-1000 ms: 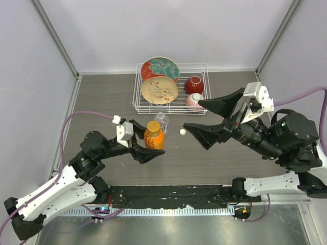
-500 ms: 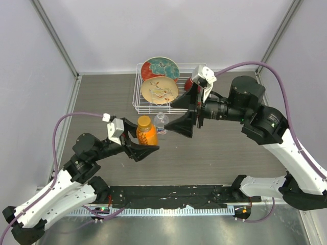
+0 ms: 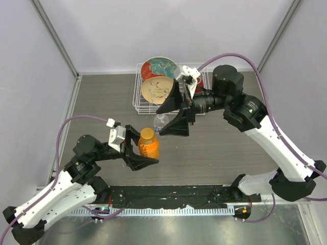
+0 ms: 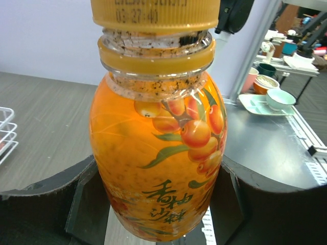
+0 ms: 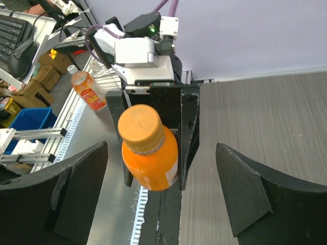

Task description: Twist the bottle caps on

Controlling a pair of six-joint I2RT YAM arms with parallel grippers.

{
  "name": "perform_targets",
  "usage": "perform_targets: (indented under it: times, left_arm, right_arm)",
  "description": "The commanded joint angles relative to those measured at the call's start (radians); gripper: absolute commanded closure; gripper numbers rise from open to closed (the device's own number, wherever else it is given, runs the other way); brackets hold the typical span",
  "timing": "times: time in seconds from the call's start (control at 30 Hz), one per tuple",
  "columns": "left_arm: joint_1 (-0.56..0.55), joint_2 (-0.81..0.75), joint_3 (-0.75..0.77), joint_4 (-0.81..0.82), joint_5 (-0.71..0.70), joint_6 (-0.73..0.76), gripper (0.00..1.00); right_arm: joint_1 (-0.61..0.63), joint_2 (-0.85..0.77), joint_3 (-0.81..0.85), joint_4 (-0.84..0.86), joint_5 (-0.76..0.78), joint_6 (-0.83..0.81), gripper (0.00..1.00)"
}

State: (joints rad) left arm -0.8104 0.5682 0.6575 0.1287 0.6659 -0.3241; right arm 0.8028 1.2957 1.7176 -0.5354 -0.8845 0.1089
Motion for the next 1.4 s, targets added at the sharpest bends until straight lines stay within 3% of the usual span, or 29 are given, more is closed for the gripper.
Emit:
perform_targets:
  times: [0.0,0.3,0.63,0.97,1.37]
  left_arm:
    - [0.002,0.032,0.001,0.071,0.095,-0.024,1.00]
    - [0.002,0.076,0.016,0.150,0.116,-0.043,1.00]
    - [0.002,0.091,0.039,0.166,0.100,-0.075,1.00]
    - [0.024,0.087,0.050,0.169,0.077,-0.112,1.00]
    - [0.024,0.082,0.056,0.172,0.074,-0.112,1.00]
  right_arm:
    - [-0.002,-0.019,-0.015,0.185,-0.114,0.043,0.09]
    - [0.009,-0.004,-0.121,0.452,-0.182,0.182,0.11]
    - [0.044,-0.027,-0.177,0.463,-0.174,0.115,0.18]
    - [0.050,-0.041,-0.266,0.658,-0.171,0.235,0.28]
    - [0.070,-0.024,-0.294,0.695,-0.157,0.258,0.37]
